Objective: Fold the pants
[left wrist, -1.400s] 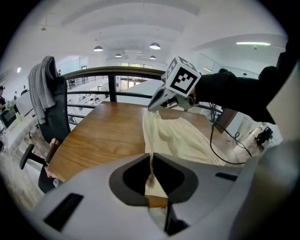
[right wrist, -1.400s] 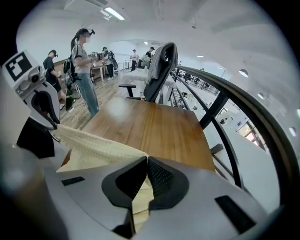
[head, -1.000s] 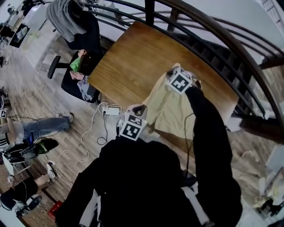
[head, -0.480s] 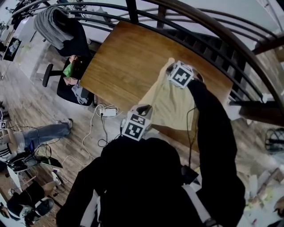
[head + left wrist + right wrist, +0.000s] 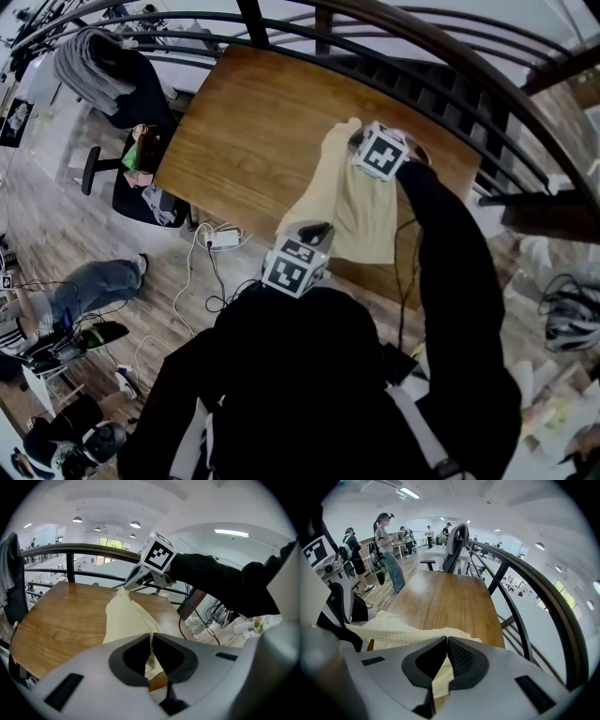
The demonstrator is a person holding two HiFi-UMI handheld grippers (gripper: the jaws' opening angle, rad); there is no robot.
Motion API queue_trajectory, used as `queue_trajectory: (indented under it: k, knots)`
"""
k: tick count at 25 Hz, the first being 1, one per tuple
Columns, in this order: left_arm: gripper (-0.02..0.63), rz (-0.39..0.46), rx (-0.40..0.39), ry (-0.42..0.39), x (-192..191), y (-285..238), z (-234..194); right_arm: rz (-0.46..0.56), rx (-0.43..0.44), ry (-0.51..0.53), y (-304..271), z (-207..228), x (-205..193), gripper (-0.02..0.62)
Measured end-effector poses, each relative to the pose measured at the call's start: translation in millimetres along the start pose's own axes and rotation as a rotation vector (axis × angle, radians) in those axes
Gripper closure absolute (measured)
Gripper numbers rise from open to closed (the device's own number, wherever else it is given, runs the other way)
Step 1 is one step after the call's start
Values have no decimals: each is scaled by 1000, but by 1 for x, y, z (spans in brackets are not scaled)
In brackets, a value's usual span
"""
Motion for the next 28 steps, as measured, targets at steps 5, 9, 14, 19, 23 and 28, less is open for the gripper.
queue_trajectory:
  k: [5,9,14,19,23,28]
  knots:
    - [580,0,-53,-7,6,-12,24,-4,-7,-16,11,0,-17,586]
    - [581,-8,-93,-2,10,-27,41,-18,-20,-24,14,1,-38,586]
    - [580,-26,-141,14,13,-43,56,-27,-23,-54,16,2,-62,586]
    - [580,-14,-182,56,18,-60,72,-26,-37,-75,21,4,-86,586]
    - [580,-39,-220,83,22,-76,83,-34,-37,-88,19,6,-102,586]
    - [580,-65,-246,96,21,-99,94,-44,-40,-107,13,8,-123,586]
Point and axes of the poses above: the fingertips, and each gripper's own axes: y backward along the fingers, z to its right, x out of its top, the point moved 9 cm from there along y, backward along the fingers, and after that the axes turned 1 degree about y, right-handed, at the moved point
